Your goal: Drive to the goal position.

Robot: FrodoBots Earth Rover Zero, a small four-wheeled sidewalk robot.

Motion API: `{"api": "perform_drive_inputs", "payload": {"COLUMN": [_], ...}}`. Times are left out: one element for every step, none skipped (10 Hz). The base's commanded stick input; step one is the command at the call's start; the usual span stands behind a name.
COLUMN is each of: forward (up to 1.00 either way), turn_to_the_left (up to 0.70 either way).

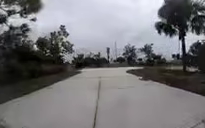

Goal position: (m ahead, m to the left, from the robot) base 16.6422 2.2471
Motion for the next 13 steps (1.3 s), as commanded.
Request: {"api": "perform_drive_inputs", "payload": {"forward": [0.85, 0.85, 0.85, 0.85, 0.85, 0.85, 0.85, 0.85, 0.85, 0.85, 0.85, 0.85, 0.85], "turn_to_the_left": [0.0, 0.0, 0.0, 0.0, 0.0, 0.0, 0.0, 0.0, 0.0, 0.0, 0.0, 0.0, 0.0]}}
